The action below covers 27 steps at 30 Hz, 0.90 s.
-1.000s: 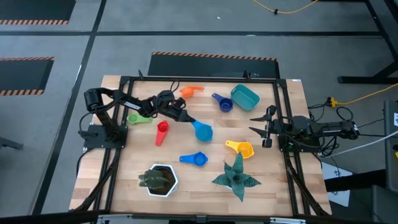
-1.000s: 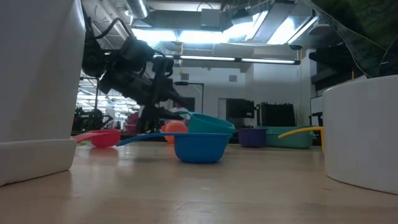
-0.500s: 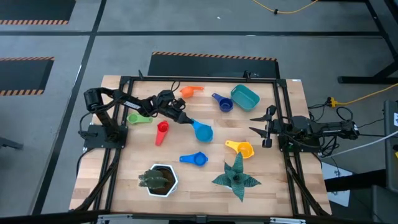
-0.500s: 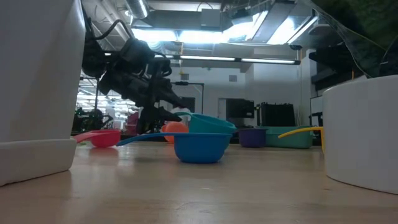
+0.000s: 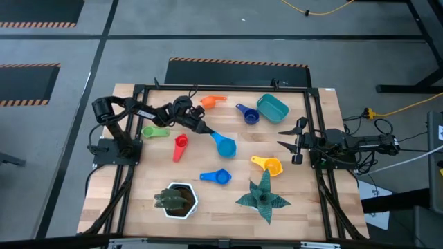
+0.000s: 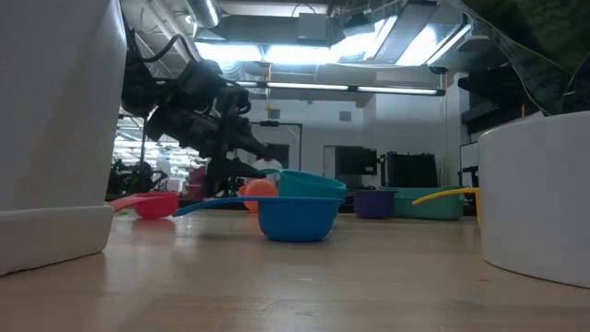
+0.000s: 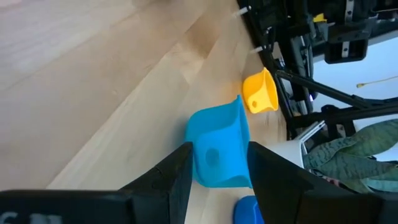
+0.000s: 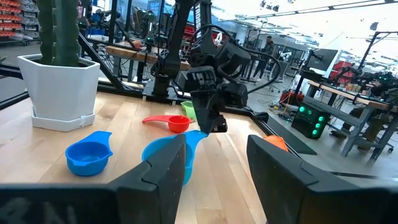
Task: Nest measuring cups in basket
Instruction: Adjust the light blue measuring cup, then stack the yellow measuring cup on top of the light blue measuring cup
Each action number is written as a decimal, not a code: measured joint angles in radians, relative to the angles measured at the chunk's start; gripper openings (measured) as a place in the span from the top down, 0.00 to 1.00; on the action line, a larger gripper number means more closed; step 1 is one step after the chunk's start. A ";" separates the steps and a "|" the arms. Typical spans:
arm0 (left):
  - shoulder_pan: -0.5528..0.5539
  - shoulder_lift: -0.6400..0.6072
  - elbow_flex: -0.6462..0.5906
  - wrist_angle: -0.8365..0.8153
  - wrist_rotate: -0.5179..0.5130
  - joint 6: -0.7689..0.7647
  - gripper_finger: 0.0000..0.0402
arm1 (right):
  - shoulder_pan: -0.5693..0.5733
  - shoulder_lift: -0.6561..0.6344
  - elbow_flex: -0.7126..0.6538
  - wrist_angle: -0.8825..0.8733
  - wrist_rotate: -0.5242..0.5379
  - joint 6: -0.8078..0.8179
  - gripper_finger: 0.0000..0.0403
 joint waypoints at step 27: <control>0.040 -0.002 0.000 -0.101 -0.044 0.116 0.64 | 0.000 0.000 0.000 0.000 0.000 0.000 0.56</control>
